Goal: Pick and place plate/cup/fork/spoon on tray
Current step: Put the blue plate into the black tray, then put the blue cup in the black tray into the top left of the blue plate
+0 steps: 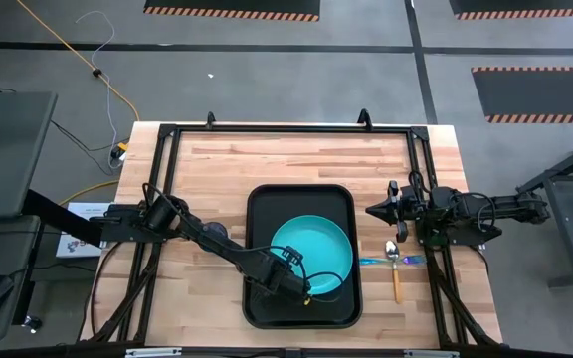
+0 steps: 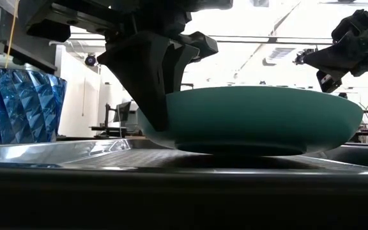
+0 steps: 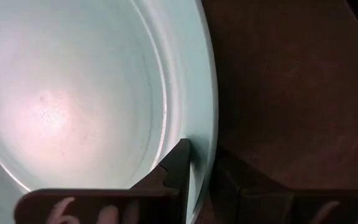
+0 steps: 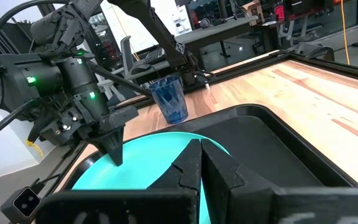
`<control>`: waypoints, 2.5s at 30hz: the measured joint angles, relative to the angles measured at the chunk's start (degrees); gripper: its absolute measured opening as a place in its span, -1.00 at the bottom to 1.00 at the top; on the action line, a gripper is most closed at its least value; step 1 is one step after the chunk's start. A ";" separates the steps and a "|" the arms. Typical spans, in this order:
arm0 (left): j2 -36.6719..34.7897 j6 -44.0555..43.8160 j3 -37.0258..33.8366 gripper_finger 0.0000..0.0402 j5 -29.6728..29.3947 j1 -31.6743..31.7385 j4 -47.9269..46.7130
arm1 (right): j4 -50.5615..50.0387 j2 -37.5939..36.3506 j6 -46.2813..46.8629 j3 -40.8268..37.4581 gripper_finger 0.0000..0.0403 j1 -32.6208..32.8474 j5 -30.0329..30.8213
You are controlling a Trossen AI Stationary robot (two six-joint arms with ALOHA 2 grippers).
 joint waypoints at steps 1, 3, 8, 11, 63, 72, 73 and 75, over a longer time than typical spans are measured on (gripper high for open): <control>0.00 0.00 0.00 -0.83 0.00 0.00 -0.02 | 0.00 0.00 0.00 0.02 -1.00 -0.01 0.00; 0.00 0.02 0.00 -0.83 -0.02 0.00 0.00 | 0.00 0.00 0.00 0.01 -1.00 -0.01 0.00; 0.00 -0.01 0.00 -0.83 -0.02 0.00 -0.07 | 0.00 0.00 0.00 0.02 -1.00 -0.01 0.02; 0.00 -0.45 0.00 -0.83 -0.04 0.00 -0.14 | 0.00 0.00 0.00 0.00 -1.00 0.01 0.01; -0.47 -5.45 10.01 -0.07 4.55 2.56 -22.38 | 0.00 -0.02 0.00 0.02 -1.00 0.00 0.02; -12.34 -7.67 9.61 -0.16 11.63 5.61 -10.73 | 0.00 -0.02 0.00 0.02 -1.00 0.00 0.02; -14.39 -8.06 8.50 -0.17 11.65 6.02 -8.14 | 0.00 0.00 0.00 0.00 -1.00 0.00 0.02; -18.73 -9.12 5.60 -0.19 11.70 7.04 -2.68 | 0.02 -0.02 0.00 0.02 -1.00 0.00 0.00</control>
